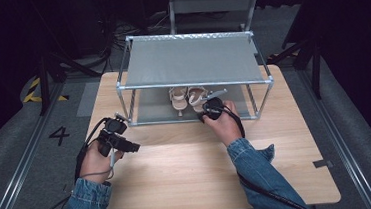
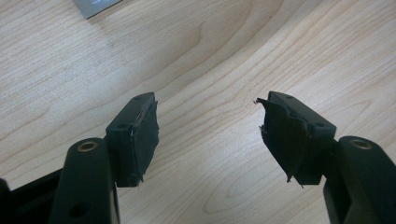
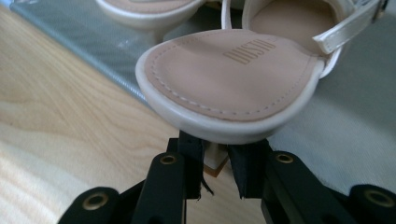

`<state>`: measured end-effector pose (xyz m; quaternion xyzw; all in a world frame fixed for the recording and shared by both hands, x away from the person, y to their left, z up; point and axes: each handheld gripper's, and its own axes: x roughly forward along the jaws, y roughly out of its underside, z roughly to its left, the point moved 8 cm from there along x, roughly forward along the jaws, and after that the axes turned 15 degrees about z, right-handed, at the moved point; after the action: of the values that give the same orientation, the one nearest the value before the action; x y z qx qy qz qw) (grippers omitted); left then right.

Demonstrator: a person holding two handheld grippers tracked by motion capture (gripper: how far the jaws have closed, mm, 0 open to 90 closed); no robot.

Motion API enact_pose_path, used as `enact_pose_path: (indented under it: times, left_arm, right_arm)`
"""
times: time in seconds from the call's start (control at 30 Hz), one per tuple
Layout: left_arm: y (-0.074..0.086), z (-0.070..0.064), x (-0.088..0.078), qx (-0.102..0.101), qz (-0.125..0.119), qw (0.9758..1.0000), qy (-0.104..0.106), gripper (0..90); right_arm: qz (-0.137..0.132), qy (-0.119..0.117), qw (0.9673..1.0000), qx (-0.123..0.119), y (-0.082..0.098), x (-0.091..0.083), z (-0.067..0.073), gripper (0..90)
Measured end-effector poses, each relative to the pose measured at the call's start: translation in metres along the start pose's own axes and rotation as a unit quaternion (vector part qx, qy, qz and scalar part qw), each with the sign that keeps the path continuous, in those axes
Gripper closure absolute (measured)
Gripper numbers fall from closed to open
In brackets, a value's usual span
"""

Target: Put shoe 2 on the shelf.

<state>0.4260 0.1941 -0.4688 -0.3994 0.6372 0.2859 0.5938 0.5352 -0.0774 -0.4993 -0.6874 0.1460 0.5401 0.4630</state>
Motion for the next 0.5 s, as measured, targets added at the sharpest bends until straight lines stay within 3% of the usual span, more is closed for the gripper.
enact_pose_path:
  times: [0.23, 0.5]
  left_arm:
    - [-0.001, 0.001, 0.001, 0.003, 0.001, 1.0000, -0.002, 35.6]
    - [-0.002, -0.001, 0.001, 0.004, 0.002, 1.0000, 0.000, 35.5]
  right_arm:
    - [-0.001, 0.004, 1.0000, 0.006, -0.010, 0.014, -0.003, 75.9]
    - [-0.012, -0.017, 0.9995, 0.024, -0.020, 0.026, -0.001, 75.6]
